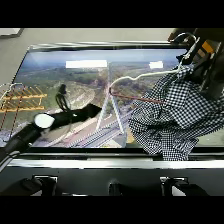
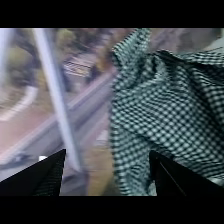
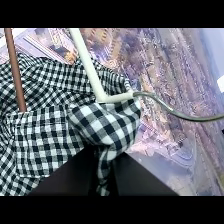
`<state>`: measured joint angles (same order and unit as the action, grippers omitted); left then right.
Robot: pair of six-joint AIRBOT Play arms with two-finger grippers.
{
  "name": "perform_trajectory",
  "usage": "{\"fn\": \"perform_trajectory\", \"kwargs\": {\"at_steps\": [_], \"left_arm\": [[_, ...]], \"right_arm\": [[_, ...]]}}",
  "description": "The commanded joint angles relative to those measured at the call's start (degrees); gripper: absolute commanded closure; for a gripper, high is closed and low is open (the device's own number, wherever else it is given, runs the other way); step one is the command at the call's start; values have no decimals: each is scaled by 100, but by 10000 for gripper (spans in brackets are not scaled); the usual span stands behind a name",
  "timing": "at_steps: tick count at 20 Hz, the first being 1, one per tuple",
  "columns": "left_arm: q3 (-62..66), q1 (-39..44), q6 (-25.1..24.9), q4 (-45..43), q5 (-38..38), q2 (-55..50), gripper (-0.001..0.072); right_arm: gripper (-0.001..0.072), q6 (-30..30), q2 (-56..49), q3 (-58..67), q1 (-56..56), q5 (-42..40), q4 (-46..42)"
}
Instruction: Fold the clothes and pants, and hang the long-sleeved shirts on hangers.
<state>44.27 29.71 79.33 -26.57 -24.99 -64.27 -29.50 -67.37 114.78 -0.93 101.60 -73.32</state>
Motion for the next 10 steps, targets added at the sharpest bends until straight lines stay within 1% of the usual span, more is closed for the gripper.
{"fn": "perform_trajectory", "kwargs": {"at_steps": [1,3,5,10], "left_arm": [[98,1073,-706,1648,903,-505,118],[570,1486,-761,1764,903,-896,118],[1139,1733,-758,1762,903,-1287,118],[2223,1899,-761,1871,634,-2022,118]], "right_arm": [[681,-146,4,0,2,-39,-11],[681,-190,4,0,2,-57,-48],[681,-190,7,0,2,-57,-94],[681,-205,4,0,2,-57,-138]]}}
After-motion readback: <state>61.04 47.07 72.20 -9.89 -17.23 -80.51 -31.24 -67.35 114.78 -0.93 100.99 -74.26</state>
